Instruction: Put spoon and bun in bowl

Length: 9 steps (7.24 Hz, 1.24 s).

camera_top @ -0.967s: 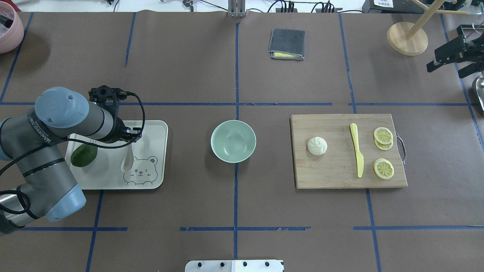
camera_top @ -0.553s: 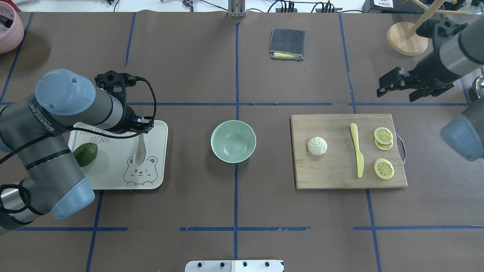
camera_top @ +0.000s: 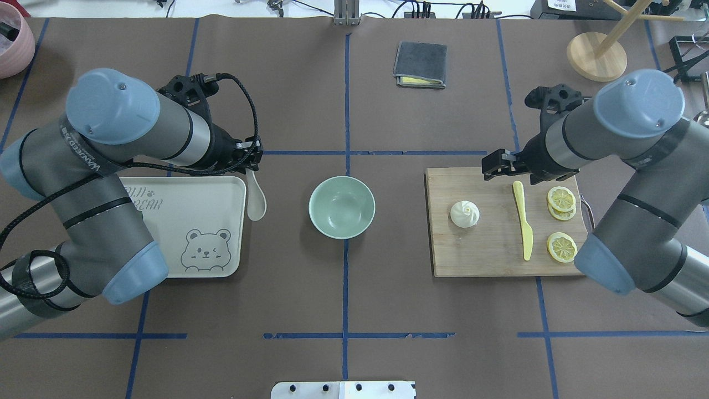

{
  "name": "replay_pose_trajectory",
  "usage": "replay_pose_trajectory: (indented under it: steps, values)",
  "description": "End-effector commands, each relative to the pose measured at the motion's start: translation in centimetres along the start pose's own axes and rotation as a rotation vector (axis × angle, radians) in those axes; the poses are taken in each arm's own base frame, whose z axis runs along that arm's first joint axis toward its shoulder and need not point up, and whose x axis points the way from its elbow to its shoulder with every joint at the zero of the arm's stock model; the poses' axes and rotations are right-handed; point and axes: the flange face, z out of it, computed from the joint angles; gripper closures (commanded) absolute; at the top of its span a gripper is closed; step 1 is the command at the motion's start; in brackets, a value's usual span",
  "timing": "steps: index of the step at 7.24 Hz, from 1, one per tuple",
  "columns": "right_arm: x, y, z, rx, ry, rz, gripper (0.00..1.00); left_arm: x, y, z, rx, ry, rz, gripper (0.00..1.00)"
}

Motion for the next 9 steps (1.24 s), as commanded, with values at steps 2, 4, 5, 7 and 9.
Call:
replay_pose_trajectory:
  steps: [2, 4, 5, 7, 9]
  values:
    - [-4.5, 2.6, 6.1, -0.027, 0.051, -0.058, 0.01, 3.1, 0.2, 0.4, -0.002, 0.085, -0.095, 1.00]
    - [-5.7, 3.5, 7.6, -0.037, 0.060, -0.076, 0.02, 4.4, 0.2, 1.0, -0.007, 0.087, -0.112, 1.00]
    - [-5.6, 3.8, 8.1, -0.046, 0.068, -0.076, 0.02, 5.2, 0.3, 1.2, -0.012, 0.100, -0.149, 1.00]
    - [-5.8, 4.2, 8.3, -0.053, 0.066, -0.082, 0.26, 6.4, 0.1, 2.6, -0.017, 0.127, -0.165, 1.00]
    - [-6.3, 4.3, 7.8, -0.056, 0.053, -0.090, 1.00, 7.1, 0.6, 4.3, -0.019, 0.118, -0.182, 1.00]
